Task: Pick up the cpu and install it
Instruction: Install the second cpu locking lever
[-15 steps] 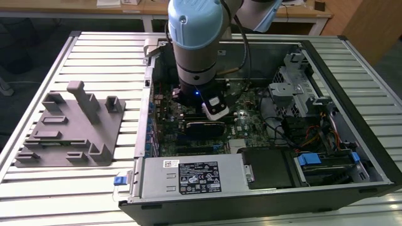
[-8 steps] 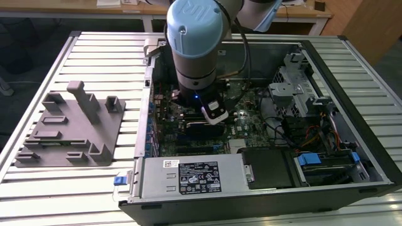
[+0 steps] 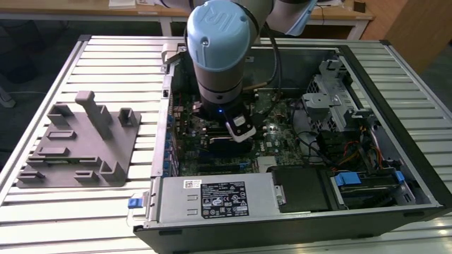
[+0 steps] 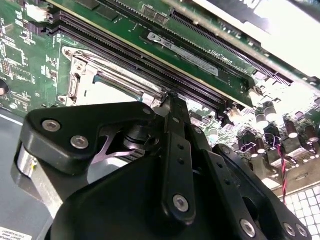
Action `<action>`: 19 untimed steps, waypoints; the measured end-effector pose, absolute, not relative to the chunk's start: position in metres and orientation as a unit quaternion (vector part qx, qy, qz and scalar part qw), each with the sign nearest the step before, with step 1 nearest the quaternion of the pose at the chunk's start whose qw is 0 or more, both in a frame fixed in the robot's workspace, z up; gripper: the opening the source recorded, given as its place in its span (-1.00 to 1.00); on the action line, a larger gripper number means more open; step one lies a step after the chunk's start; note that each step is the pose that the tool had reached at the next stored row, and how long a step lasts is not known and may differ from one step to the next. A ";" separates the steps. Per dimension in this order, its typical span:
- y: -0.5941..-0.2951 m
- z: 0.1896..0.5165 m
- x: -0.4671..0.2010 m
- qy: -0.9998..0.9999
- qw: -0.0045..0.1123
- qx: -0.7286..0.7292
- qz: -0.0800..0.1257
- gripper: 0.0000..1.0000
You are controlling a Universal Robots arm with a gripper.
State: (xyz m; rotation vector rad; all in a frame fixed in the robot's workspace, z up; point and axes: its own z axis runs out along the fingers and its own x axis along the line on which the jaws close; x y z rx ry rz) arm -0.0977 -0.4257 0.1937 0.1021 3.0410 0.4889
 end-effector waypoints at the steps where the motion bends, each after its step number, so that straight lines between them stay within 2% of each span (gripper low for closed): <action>1: -0.426 0.193 -0.098 0.986 0.030 0.033 0.159 -0.79; 19: -0.426 0.187 -0.103 0.986 0.030 0.033 0.163 -0.79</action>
